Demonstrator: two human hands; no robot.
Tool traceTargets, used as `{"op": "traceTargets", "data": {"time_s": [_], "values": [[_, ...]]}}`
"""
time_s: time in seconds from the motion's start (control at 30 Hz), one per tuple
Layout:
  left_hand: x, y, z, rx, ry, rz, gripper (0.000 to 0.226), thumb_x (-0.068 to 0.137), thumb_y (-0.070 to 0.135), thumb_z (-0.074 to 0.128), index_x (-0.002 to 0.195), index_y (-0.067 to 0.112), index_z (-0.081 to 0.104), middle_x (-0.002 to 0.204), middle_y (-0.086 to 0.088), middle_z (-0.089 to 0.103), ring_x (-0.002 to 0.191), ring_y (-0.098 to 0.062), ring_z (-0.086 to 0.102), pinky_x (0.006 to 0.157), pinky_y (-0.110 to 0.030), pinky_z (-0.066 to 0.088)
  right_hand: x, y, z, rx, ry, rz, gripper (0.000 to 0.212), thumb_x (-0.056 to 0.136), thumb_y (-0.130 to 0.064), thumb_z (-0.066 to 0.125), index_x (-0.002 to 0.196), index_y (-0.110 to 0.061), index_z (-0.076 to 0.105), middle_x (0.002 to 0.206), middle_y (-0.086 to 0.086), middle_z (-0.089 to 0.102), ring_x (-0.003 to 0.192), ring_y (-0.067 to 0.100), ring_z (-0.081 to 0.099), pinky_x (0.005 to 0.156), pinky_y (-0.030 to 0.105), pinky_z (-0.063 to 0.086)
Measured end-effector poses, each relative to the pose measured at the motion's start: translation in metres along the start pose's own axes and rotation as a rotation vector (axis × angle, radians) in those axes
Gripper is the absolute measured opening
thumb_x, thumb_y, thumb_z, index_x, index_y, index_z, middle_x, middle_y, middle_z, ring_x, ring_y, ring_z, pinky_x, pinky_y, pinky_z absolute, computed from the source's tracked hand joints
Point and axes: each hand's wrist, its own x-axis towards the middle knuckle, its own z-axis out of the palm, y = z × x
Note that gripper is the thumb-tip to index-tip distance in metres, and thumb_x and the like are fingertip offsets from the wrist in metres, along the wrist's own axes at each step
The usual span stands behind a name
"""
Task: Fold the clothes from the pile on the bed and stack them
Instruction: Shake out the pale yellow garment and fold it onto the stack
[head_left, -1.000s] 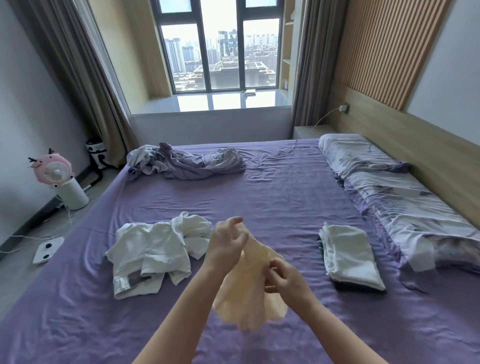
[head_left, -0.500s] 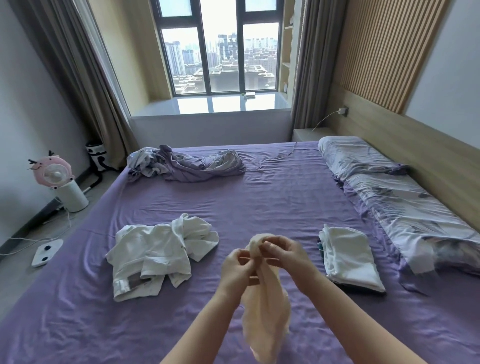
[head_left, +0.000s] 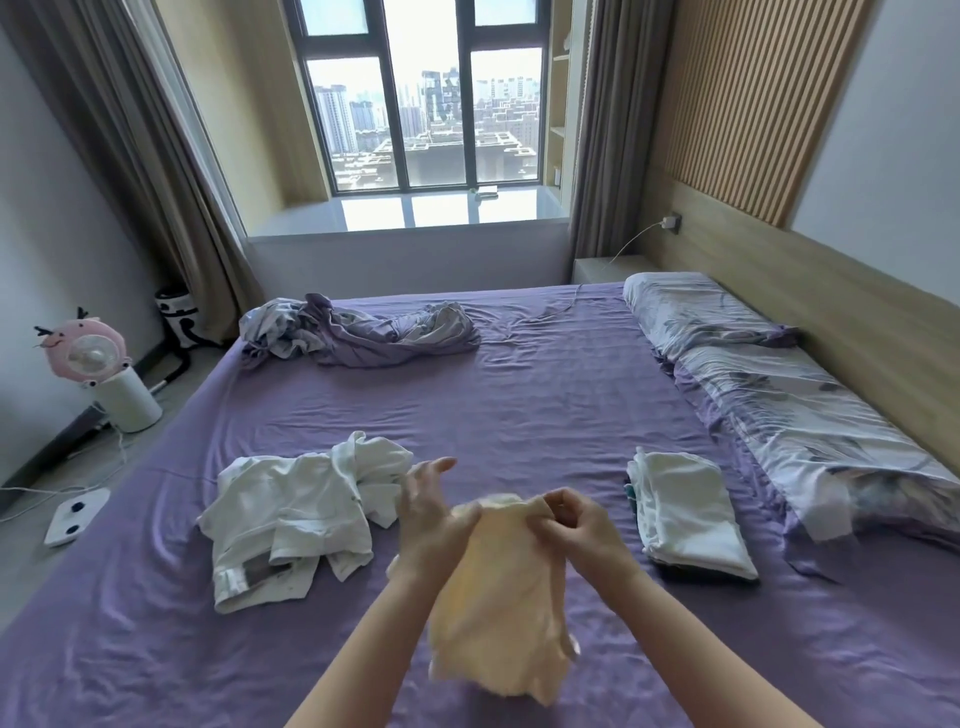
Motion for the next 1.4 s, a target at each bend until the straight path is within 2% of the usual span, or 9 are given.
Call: {"op": "traceTargets", "data": {"time_s": [0.17, 0.27, 0.37, 0.5, 0.8, 1.0, 1.17, 1.3, 1.4], "values": [[-0.008, 0.014, 0.001, -0.109, -0.478, 0.048, 0.054, 0.067, 0.023, 0.069, 0.12, 0.018, 0.059, 0.117, 0.002, 0.063, 0.111, -0.01, 0.056, 0.096, -0.026, 0.043, 0.005, -0.022, 0.01, 0.165, -0.125, -0.022, 0.012, 0.088, -0.006, 0.061, 0.091, -0.012, 0.071, 0.084, 0.0, 0.073, 0.077, 0.007, 0.067, 0.066, 0.018, 0.051], [-0.002, 0.013, -0.002, -0.146, -0.532, -0.034, 0.013, 0.078, 0.018, 0.072, 0.089, 0.02, 0.065, 0.08, 0.008, 0.063, 0.077, -0.007, 0.059, 0.072, -0.028, 0.048, 0.007, -0.027, 0.013, 0.146, -0.155, -0.026, 0.033, 0.087, 0.007, 0.05, 0.089, -0.017, 0.072, 0.086, -0.003, 0.073, 0.082, 0.006, 0.067, 0.071, 0.017, 0.051], [0.008, 0.011, -0.008, -0.143, -0.636, -0.091, 0.028, 0.081, 0.022, 0.071, 0.06, 0.02, 0.053, 0.055, 0.012, 0.041, 0.056, -0.006, 0.039, 0.053, -0.021, 0.031, 0.008, -0.027, 0.011, 0.08, -0.17, -0.047, 0.031, 0.087, 0.006, 0.049, 0.096, -0.017, 0.068, 0.088, -0.001, 0.07, 0.08, 0.007, 0.064, 0.073, 0.017, 0.05], [0.019, 0.016, -0.016, -0.261, -0.625, -0.08, 0.013, 0.078, 0.019, 0.073, 0.079, 0.007, 0.067, 0.066, 0.001, 0.05, 0.064, -0.012, 0.045, 0.058, -0.023, 0.035, 0.006, -0.02, 0.006, 0.06, -0.149, -0.094, 0.015, 0.08, -0.019, 0.068, 0.095, -0.016, 0.066, 0.085, -0.002, 0.066, 0.077, 0.007, 0.061, 0.067, 0.021, 0.049], [0.036, 0.023, -0.054, -0.444, -0.806, -0.031, 0.02, 0.077, 0.002, 0.072, 0.092, -0.005, 0.061, 0.066, 0.005, 0.059, 0.06, -0.005, 0.054, 0.052, -0.013, 0.041, 0.003, 0.001, -0.023, -0.069, -0.198, -0.089, 0.009, 0.082, -0.02, 0.071, 0.08, -0.011, 0.072, 0.065, -0.009, 0.062, 0.061, 0.004, 0.053, 0.056, 0.018, 0.042], [0.04, 0.018, -0.078, -0.439, -0.523, -0.107, 0.015, 0.065, 0.017, 0.069, 0.078, 0.01, 0.067, 0.071, 0.0, 0.059, 0.068, -0.01, 0.053, 0.055, -0.016, 0.041, 0.004, 0.027, -0.042, -0.489, -0.283, -0.029, 0.025, 0.085, -0.023, 0.068, 0.063, -0.015, 0.059, 0.06, -0.01, 0.047, 0.054, -0.001, 0.04, 0.056, 0.018, 0.033], [0.042, 0.016, -0.08, 0.007, -0.24, -0.032, 0.015, 0.078, 0.008, 0.062, 0.086, 0.017, 0.071, 0.075, 0.007, 0.064, 0.072, -0.004, 0.053, 0.056, -0.005, 0.036, 0.004, 0.044, -0.047, -0.713, -0.293, 0.054, 0.015, 0.089, -0.03, 0.061, 0.1, -0.021, 0.067, 0.09, -0.006, 0.068, 0.081, 0.009, 0.063, 0.067, 0.012, 0.042], [0.038, 0.014, -0.077, 0.335, -0.156, 0.095, 0.017, 0.083, 0.016, 0.057, 0.084, 0.031, 0.062, 0.072, 0.016, 0.057, 0.077, -0.006, 0.046, 0.058, -0.004, 0.031, 0.01, 0.053, -0.046, -0.833, -0.365, 0.137, 0.04, 0.09, -0.024, 0.058, 0.129, -0.028, 0.048, 0.121, 0.002, 0.055, 0.054, 0.004, 0.057, 0.06, 0.015, 0.044], [0.038, 0.013, -0.075, 0.461, -0.125, 0.125, 0.014, 0.085, 0.023, 0.051, 0.087, 0.035, 0.06, 0.078, 0.012, 0.061, 0.08, -0.009, 0.049, 0.06, -0.011, 0.028, 0.011, 0.062, -0.042, -0.758, -0.381, 0.198, 0.042, 0.091, -0.015, 0.052, 0.131, -0.023, 0.047, 0.122, 0.005, 0.053, 0.046, 0.002, 0.057, 0.066, 0.022, 0.049]]}}
